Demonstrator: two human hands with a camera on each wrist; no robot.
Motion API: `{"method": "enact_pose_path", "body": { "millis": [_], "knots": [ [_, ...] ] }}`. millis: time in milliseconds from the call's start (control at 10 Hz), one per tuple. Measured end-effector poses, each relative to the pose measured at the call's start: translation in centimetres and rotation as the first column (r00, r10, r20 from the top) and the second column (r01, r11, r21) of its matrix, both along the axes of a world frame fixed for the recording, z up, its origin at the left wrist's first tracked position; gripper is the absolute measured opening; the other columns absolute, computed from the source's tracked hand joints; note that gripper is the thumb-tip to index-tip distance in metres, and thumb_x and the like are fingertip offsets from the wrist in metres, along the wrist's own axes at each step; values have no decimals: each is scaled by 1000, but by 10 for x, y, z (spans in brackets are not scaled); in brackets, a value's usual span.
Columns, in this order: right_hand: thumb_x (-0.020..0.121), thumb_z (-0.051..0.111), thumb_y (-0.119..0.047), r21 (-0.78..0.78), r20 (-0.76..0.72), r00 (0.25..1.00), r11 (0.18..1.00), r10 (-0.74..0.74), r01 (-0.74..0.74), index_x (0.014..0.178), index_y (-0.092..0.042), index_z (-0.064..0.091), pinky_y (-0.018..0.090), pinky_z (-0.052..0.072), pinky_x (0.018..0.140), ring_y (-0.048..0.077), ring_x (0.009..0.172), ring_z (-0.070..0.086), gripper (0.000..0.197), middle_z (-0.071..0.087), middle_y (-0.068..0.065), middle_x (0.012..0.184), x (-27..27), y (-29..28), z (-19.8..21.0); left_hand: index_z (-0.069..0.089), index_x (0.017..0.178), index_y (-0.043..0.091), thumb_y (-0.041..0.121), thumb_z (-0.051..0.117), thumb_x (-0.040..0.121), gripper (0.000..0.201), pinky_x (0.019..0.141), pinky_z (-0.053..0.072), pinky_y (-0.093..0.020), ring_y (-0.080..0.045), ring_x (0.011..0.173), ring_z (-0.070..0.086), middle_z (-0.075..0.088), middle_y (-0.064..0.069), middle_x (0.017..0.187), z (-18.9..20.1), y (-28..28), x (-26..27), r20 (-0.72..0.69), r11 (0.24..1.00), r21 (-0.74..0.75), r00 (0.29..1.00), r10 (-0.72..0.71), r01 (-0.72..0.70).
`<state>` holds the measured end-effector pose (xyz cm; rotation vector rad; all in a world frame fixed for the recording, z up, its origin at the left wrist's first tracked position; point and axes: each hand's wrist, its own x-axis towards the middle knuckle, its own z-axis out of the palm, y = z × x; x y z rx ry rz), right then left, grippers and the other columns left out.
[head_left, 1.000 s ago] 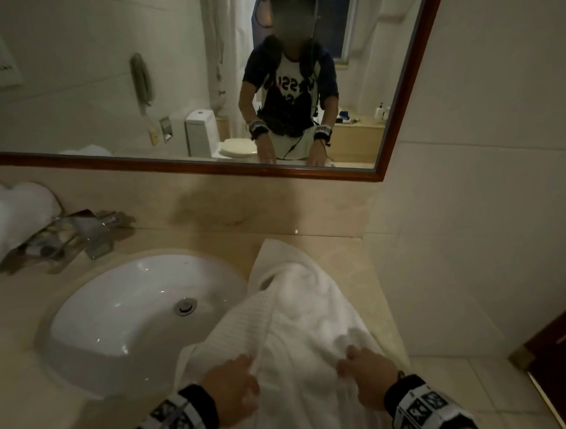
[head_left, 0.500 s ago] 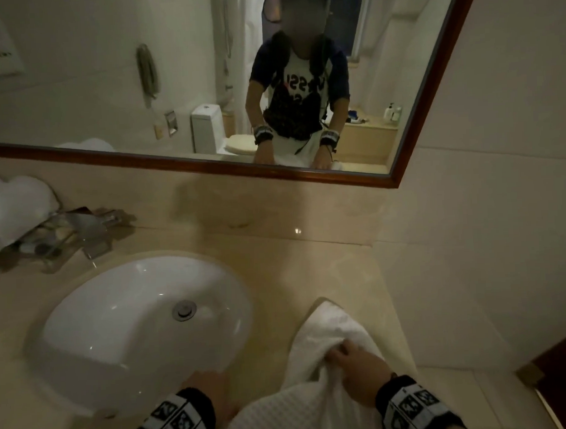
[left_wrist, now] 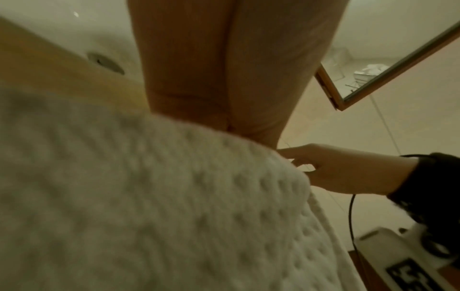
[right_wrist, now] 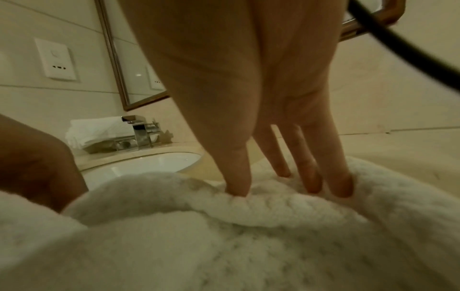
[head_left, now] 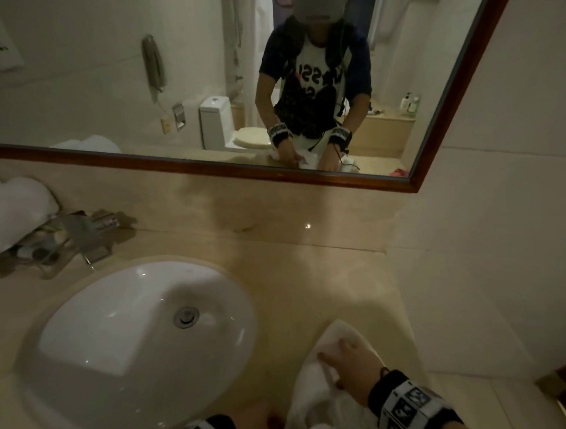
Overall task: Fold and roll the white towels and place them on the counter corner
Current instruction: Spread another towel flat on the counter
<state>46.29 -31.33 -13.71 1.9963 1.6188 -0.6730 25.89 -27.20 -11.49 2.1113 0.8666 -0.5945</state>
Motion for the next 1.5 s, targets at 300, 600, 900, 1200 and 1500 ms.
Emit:
{"method": "enact_pose_path", "body": {
  "millis": [300,600,900,1200,1500],
  "knots": [
    [42,-5,-93,55,-79,981,981,-180,184,149,-31,-2,48,12,118,34,145,3,123,1,17,158,9,-17,-16,51,97,20,28,45,89,13,84,45,-34,-29,106,58,54,-4,103,3,60,23,-23,869,493,998,58,-39],
    [82,42,-70,32,-45,897,897,-439,441,146,-37,-16,55,5,115,42,142,-17,92,-25,16,154,28,-7,-25,56,122,6,20,77,70,58,57,55,-27,-28,69,69,51,-24,128,-7,102,84,117,614,786,992,-41,-67],
    [78,58,-62,-4,-52,926,927,-374,374,141,-37,-23,60,-16,109,47,140,-17,106,-22,25,152,28,12,-32,22,146,28,69,21,84,75,96,32,-61,-25,147,-7,12,-13,157,-117,67,16,66,693,713,974,-218,107],
    [67,73,-55,-114,-182,853,872,-490,477,140,-49,-19,70,10,109,48,134,-30,118,-36,14,149,42,39,-29,-3,150,16,67,19,81,88,116,-8,-43,-37,143,4,0,-22,156,-127,91,44,101,652,754,967,-233,78],
    [68,70,-59,-41,-167,835,850,-524,525,141,-47,-20,70,9,109,45,136,-29,117,-35,10,150,110,115,-31,3,150,24,53,25,94,67,116,-10,-50,-27,147,-2,-4,-14,158,-86,188,137,-213,611,736,956,-199,291]
  ]
}}
